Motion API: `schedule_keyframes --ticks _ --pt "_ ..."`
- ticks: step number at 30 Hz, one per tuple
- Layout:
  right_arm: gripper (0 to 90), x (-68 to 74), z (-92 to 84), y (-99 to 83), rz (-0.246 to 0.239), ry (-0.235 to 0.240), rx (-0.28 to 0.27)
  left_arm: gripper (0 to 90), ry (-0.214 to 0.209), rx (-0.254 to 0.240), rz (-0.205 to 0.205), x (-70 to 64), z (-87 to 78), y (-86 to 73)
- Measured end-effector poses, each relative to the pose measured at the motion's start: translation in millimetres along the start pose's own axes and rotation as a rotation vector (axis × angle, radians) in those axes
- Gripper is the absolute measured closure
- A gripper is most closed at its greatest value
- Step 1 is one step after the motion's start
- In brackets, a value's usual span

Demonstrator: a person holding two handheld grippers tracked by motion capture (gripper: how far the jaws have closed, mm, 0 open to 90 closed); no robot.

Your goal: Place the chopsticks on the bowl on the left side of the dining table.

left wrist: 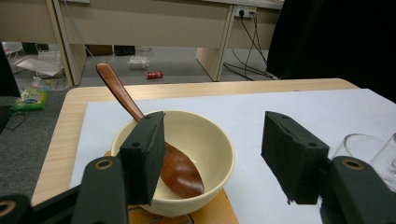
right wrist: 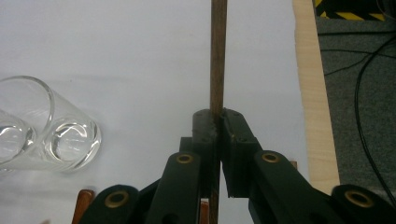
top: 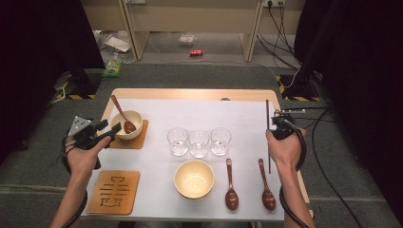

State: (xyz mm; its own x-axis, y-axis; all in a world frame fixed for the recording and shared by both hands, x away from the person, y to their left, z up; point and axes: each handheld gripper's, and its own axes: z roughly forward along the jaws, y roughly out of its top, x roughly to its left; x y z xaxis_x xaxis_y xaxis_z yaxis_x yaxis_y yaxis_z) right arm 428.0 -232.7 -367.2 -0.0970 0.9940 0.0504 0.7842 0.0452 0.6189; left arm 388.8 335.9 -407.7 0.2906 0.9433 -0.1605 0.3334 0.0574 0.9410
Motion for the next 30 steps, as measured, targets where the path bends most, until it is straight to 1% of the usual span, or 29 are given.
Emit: schedule_keyframes --ticks 4,13,25,30 --pt "84.9 1.9 -1.0 1.8 -0.001 0.001 -0.034 39.5 0.0 0.0 0.001 0.0 -0.2 0.0" --pt "84.9 6.4 -0.7 5.2 -0.034 0.001 -0.099 39.6 0.001 -0.001 -0.001 0.3 -0.6 -0.1" --pt "84.9 13.6 0.2 11.0 -0.044 0.006 -0.176 39.5 0.002 -0.005 -0.001 0.7 -1.5 0.6" --pt "84.9 16.2 0.6 13.3 -0.046 0.012 -0.2 39.6 0.001 -0.004 0.001 0.6 -1.6 0.6"
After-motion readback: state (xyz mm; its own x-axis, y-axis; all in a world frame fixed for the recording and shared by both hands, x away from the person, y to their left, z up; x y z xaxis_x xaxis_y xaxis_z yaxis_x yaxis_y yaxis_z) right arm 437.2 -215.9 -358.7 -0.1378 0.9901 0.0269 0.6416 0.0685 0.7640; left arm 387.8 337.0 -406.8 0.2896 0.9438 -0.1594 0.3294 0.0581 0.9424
